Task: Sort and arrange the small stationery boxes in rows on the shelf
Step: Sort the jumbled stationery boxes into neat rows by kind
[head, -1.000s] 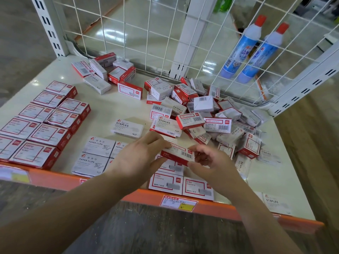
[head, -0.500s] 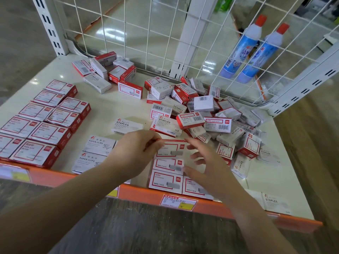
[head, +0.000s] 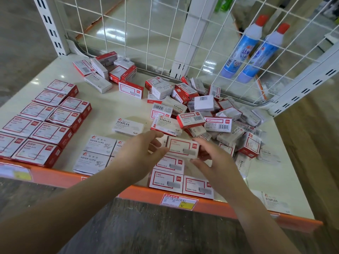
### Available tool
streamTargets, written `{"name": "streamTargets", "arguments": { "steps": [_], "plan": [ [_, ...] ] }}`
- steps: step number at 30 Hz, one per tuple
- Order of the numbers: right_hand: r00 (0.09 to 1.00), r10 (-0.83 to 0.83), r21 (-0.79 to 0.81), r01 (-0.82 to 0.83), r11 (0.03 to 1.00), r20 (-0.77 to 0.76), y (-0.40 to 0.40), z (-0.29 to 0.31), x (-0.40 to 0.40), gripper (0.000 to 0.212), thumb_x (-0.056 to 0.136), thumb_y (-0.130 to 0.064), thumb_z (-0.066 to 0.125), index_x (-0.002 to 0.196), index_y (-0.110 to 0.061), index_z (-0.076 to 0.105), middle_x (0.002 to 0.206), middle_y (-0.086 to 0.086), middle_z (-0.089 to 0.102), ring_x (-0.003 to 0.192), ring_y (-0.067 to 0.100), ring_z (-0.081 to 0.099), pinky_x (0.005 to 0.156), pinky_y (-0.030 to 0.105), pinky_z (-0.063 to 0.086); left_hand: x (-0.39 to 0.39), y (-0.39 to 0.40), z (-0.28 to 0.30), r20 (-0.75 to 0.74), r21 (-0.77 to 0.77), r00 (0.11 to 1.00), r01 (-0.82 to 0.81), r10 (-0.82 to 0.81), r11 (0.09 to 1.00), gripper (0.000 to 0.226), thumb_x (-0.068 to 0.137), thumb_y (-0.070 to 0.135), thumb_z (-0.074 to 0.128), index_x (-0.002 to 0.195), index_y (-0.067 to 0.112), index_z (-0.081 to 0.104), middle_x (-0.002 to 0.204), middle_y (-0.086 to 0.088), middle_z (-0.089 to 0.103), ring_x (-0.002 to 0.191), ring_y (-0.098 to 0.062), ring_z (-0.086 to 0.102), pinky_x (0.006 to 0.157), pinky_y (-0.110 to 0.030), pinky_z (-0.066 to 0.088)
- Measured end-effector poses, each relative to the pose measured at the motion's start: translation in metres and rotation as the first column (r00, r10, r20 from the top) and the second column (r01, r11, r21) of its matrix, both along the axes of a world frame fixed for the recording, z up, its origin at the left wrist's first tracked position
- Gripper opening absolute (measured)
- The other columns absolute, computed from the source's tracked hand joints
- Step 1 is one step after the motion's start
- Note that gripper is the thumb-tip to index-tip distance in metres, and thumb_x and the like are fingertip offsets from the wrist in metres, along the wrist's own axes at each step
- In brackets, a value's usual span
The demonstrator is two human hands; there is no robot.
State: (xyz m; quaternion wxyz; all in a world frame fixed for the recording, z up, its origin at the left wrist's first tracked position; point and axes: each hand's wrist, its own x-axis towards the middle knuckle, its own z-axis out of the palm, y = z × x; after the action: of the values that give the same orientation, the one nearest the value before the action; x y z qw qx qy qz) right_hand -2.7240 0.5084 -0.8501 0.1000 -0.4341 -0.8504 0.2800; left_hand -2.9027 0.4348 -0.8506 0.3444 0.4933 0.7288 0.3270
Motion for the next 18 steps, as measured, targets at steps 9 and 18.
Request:
{"name": "streamTargets", "arguments": {
  "steps": [9, 18],
  "plan": [
    [0.998, -0.048, -0.034, 0.047, 0.998, -0.029, 0.007, 0.004, 0.012, 0.043, 0.088, -0.02, 0.06, 0.128, -0.029, 0.048, 0.114, -0.014, 0.06, 0.104, 0.002, 0.053, 0.085, 0.014, 0.045, 0.013, -0.003, 0.002, 0.079, -0.017, 0.994, 0.077, -0.075, 0.997, 0.037, 0.092, 0.021, 0.054, 0.129, 0.027, 0.052, 0.098, 0.021, 0.052, 0.092, -0.002, 0.052, 0.069, -0.016, 0.05],
    [1.0, -0.008, -0.054, 0.008, 0.999, 0.014, 0.006, 0.009, 0.017, 0.037, 0.088, -0.025, 0.06, 0.109, -0.047, 0.04, 0.096, -0.036, 0.048, 0.086, -0.015, 0.048, 0.072, 0.003, 0.039, 0.025, -0.008, -0.002, -0.213, -0.01, 0.959, 0.189, -0.187, 0.982, 0.04, 0.095, 0.03, 0.047, 0.134, 0.028, 0.041, 0.13, 0.012, 0.05, 0.113, -0.004, 0.049, 0.08, -0.011, 0.038]
  ]
}}
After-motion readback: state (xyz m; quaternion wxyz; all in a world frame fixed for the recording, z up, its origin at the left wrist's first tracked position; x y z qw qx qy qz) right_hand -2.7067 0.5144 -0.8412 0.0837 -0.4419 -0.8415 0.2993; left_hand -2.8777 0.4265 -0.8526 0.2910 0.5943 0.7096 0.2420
